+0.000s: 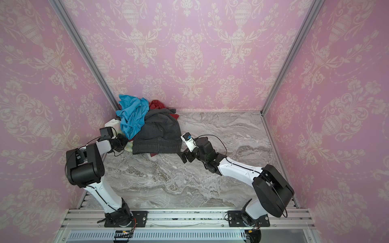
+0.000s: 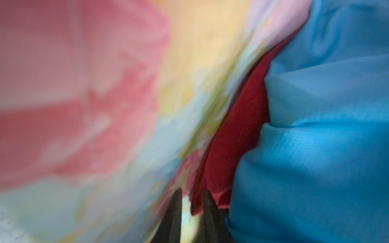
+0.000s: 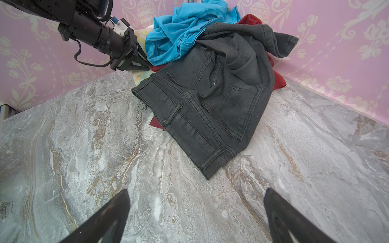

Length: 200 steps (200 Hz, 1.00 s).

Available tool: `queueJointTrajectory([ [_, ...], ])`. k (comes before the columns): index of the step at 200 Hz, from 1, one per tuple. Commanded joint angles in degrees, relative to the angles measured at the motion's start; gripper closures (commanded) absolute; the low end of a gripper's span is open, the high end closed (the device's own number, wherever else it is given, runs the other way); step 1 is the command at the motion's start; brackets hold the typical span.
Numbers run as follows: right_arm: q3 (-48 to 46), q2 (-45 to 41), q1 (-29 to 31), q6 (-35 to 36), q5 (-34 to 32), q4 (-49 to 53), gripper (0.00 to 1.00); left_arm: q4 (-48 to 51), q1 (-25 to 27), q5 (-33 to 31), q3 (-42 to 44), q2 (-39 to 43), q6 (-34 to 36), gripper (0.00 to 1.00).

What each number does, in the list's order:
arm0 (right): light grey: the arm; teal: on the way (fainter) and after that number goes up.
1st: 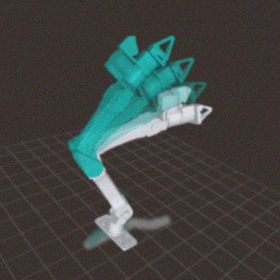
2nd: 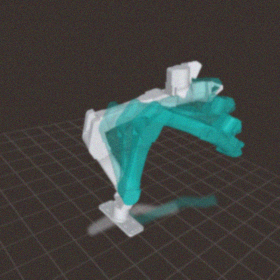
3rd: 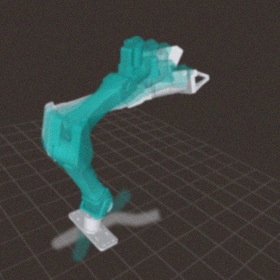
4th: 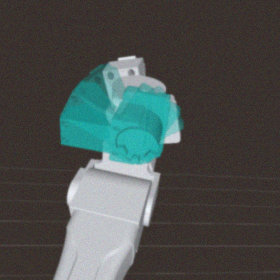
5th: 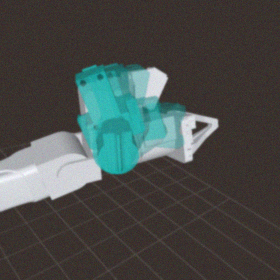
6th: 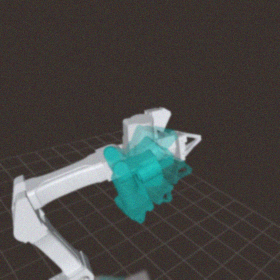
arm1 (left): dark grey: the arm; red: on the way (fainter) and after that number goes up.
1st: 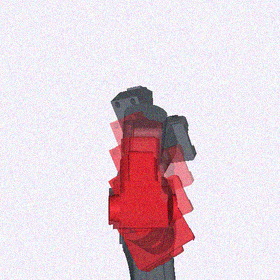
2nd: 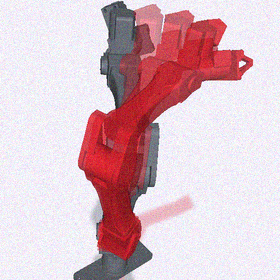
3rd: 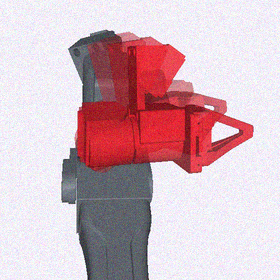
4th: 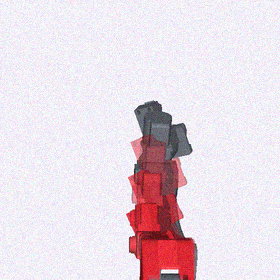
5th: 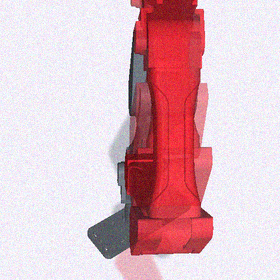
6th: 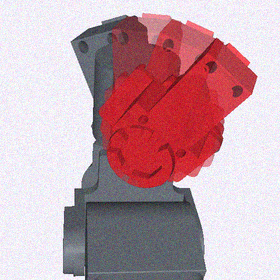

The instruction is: Pick out a specific cloth from the pile

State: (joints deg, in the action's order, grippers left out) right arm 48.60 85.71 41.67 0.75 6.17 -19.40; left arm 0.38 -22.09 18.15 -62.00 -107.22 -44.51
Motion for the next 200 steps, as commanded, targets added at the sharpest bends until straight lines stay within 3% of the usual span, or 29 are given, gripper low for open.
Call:
queueJointTrajectory([
  [1,1.3,0.9,0.2,1.3,-0.5,-0.5,0.0,-0.9,-0.4,1.4,-2.3,-1.4,-0.8,0.79],
  [139,0.4,0.6,0.2,2.1,-1.4,-0.6,0.0,-0.4,2.6,0.7,-2.9,-4.0,0.5,0.81],
  [180,-0.4,0.3,0.2,2.1,-2.0,-0.8,0.0,-1.0,2.7,0.2,-3.4,-3.7,0.3,1.0],
  [200,-0.8,0.0,0.2,2.1,-2.3,-1.0,0.0,-0.8,2.7,0.2,-4.1,-2.8,0.1,1.0],
])
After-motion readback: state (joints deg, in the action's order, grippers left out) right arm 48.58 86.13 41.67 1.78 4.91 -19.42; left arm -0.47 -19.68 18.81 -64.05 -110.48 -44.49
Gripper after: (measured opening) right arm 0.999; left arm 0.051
